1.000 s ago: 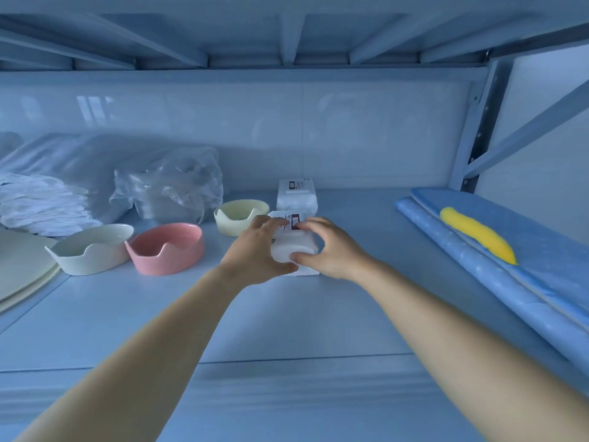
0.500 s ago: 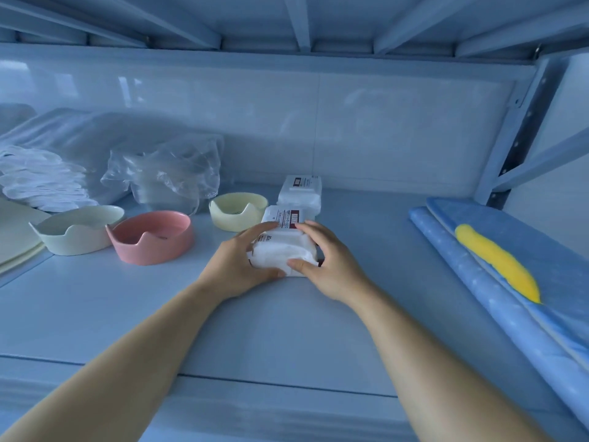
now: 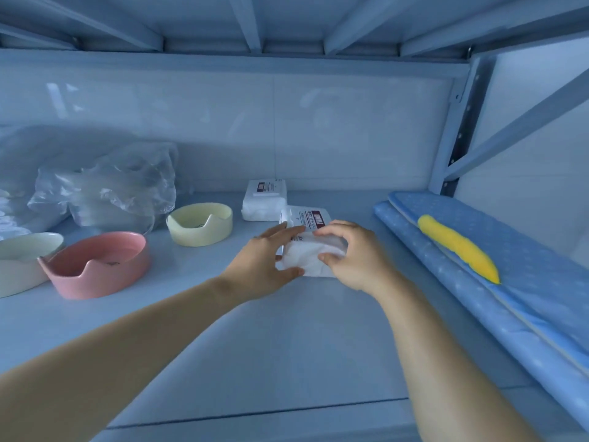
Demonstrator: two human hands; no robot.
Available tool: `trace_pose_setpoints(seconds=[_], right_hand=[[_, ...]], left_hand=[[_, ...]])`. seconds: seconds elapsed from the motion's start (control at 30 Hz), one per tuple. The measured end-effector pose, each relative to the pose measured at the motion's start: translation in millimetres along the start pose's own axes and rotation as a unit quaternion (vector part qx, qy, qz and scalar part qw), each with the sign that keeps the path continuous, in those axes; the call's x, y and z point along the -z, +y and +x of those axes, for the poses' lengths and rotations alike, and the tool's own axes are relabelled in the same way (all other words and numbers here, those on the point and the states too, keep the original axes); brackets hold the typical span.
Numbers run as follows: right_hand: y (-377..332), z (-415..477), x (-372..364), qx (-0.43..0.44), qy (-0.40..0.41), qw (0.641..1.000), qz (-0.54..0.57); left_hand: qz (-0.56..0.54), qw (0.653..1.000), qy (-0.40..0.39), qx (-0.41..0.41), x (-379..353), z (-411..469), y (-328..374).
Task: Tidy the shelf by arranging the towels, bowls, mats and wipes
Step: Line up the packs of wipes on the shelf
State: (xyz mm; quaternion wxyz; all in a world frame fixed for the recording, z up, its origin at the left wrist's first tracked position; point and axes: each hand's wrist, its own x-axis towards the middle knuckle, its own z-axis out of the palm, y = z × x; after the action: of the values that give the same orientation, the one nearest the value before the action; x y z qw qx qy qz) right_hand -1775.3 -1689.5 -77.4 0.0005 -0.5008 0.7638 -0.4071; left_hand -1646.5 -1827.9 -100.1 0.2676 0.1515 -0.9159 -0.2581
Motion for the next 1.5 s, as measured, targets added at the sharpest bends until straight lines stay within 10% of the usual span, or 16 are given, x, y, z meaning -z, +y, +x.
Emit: trace_pose_setpoints(seconds=[0.97, 1.5], right_hand=[[-8.5, 23.6, -29.8, -0.146, 0.085, 0.972, -0.161], [52.5, 60.8, -18.3, -0.051, 0.055, 0.994, -0.08]], left_hand=[[0.052, 0.996, -0.018, -0.073, -19.4, 33.3, -21.4], [0.165, 0.983, -0.012, -0.083, -7.5, 76.9, -30.1]])
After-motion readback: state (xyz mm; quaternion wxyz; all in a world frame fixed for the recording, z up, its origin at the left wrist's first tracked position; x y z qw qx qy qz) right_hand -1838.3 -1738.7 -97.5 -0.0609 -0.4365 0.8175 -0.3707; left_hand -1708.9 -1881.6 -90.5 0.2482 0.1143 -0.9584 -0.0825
